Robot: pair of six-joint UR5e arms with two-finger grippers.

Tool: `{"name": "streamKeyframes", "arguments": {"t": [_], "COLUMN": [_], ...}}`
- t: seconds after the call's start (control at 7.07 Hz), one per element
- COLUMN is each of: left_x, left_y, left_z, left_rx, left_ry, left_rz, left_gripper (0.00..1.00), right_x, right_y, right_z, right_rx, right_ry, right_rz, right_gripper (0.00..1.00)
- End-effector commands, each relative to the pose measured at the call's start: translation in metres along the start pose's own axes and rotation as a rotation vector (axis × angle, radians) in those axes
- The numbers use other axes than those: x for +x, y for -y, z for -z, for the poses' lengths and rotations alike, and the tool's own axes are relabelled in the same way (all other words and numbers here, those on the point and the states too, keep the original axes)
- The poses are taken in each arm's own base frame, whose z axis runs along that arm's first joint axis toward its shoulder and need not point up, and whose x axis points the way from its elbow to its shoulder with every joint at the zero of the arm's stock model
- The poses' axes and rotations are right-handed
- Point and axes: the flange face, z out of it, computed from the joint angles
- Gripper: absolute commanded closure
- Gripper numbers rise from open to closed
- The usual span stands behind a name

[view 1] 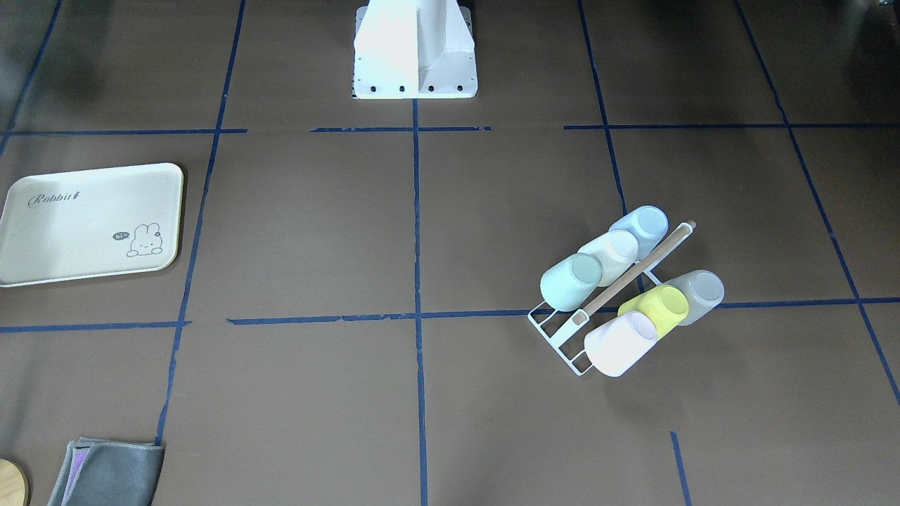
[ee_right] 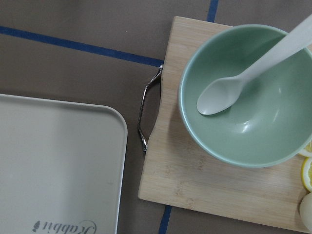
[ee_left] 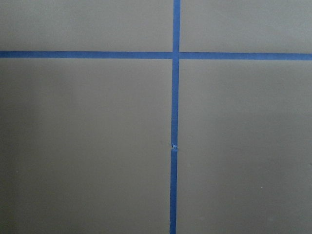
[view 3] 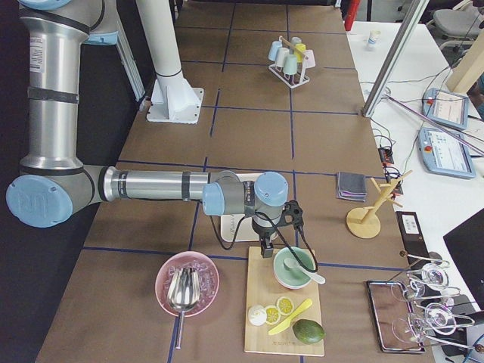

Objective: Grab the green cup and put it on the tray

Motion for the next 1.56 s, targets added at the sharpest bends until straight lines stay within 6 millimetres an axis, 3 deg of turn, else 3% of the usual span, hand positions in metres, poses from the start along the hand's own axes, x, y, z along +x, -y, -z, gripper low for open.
{"name": "streamKeyframes", "arguments": {"t": [0.0,0.57,0.85,1.42], "left_x": [-0.002,0.002,0.003,0.003], "left_y": [-0.003,-0.003,-0.003,-0.003], "left_z": [-0.002,0.002,0.003,0.003], "left_rx": [-0.003,0.004,0.006,0.007], "left_ry": [0.000,-0.001,-0.003,-0.001], "left_rz": [0.003,-0.005,-0.007,-0.011], "left_gripper": [0.00,0.00,0.00,0.00], "right_x": [-0.011,-0.063,-0.060,-0.064], "right_y": [0.003,-0.008,-0.016,-0.021], "right_z": [-0.010,-0.074,-0.099,-0.118], "right_rx": [-0.017,0.031,0.003,-0.046], "right_ry": [0.029,0.071,0.078,0.079], "right_rz": [-0.069,-0.141,-0.120,-0.147], "right_gripper": [0.01,0.08,0.12,0.22]}}
